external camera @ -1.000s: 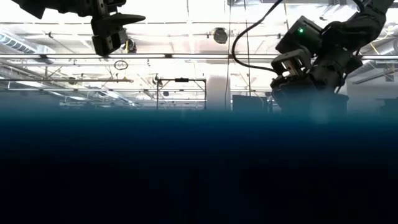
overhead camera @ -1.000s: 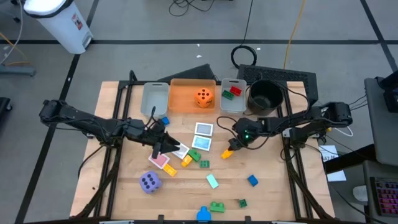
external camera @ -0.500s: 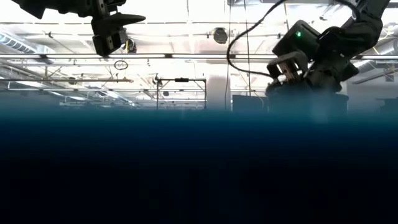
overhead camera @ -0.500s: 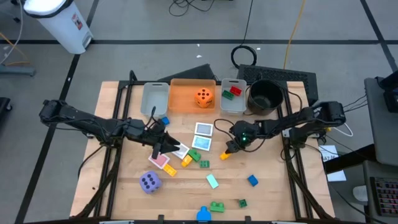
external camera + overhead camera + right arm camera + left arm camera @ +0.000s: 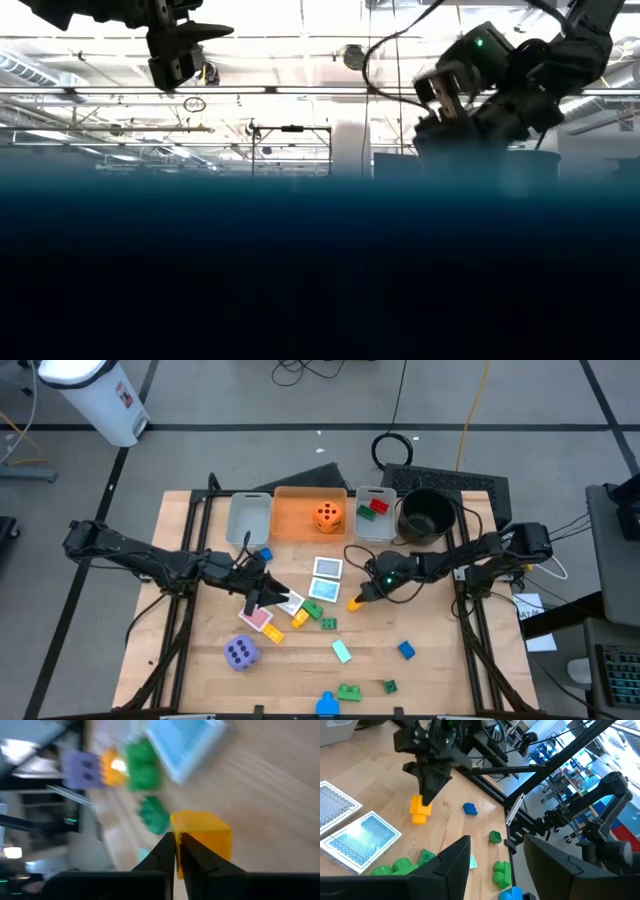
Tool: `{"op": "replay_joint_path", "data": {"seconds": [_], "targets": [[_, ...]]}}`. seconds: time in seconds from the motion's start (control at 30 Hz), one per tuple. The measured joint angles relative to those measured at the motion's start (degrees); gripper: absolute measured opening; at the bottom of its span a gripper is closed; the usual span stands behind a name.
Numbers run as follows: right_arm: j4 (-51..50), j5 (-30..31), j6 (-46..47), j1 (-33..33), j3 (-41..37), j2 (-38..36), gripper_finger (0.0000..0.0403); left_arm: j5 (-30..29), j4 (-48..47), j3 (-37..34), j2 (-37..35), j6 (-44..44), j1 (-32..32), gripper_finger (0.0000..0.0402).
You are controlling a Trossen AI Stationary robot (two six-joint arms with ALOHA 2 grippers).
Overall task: Pick & Place Toys
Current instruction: Put the yellow game piece into the right gray bin
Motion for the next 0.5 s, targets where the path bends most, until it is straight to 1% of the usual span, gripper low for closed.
{"op": "replay_joint_path", "data": {"seconds": [0.13, 0.37, 0.43, 0.5], "targets": [[10.3, 0.5, 2.7, -1.0, 0.0, 0.0, 0.0004, 0.0, 0.0, 0.0, 0.0, 0.0, 0.0, 0.0189], [36.3, 10.6, 5.8, -3.9, 0.2, -0.1, 0.0002, 0.0, 0.0, 0.0, 0.0, -0.2, 0.0, 0.0189], [40.7, 12.7, 5.5, -5.2, 1.7, -0.5, 0.0002, 0.0, 0.0, 0.0, 0.0, -0.2, 0.0, 0.0189], [40.9, 13.5, 3.5, -6.4, 4.0, -1.7, 0.0001, 0.0, 0.0, 0.0, 0.0, 0.0, 0.0, 0.0189]]}}
